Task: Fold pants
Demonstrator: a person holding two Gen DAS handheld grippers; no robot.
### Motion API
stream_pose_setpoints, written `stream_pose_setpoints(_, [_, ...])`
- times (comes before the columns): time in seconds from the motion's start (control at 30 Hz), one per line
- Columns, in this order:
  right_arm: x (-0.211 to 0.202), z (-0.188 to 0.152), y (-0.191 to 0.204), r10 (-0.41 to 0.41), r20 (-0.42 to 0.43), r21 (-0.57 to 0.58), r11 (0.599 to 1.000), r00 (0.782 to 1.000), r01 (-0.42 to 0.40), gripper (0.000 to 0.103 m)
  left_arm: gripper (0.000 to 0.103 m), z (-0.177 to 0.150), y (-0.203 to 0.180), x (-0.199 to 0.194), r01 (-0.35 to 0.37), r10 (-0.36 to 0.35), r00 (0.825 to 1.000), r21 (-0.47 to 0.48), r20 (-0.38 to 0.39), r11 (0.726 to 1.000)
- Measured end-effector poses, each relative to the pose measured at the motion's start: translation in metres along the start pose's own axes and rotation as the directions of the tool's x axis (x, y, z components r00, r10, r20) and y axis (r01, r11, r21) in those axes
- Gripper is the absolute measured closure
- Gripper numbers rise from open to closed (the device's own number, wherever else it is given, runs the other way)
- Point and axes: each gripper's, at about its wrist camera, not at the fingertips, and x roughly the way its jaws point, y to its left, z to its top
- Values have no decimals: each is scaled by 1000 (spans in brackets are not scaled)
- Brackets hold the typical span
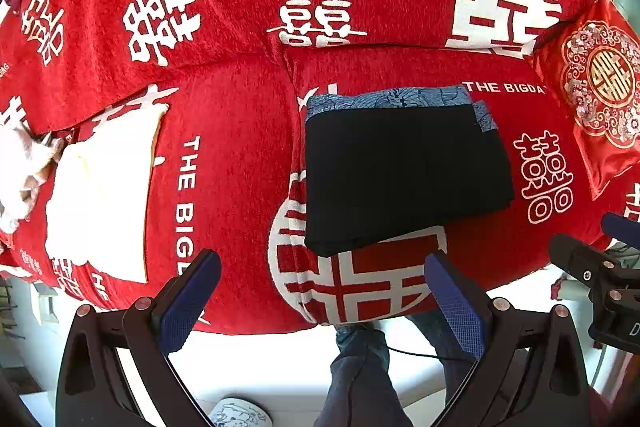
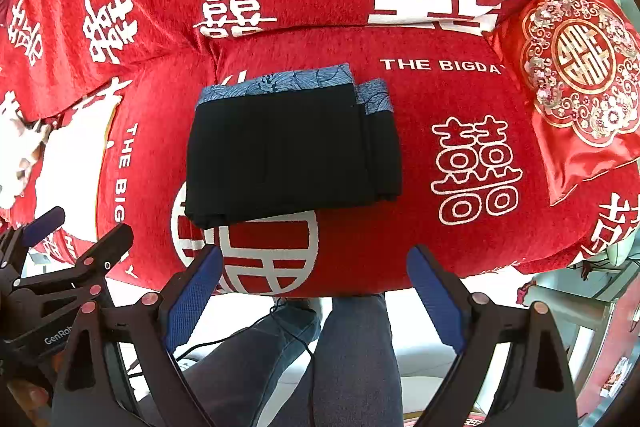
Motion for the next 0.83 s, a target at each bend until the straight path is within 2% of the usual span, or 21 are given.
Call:
stream_pose_setpoints(0.5, [0,-1,-3,2,2,3,1000,1000,-2,8,1,0,-3,-1,9,-9,1000,6,-2,1000])
stream_pose_setpoints(0.67, [0,-2,-3,2,2,2,1000,1000,-2,8,1,-1,-2,-1,33,-33,999,-19,2,999])
stream_pose_setpoints(0.83, [0,-3,-3,2,3,7,1000,1000,-2,8,1,-2,-4,-2,54,-54,998,-5,11,999])
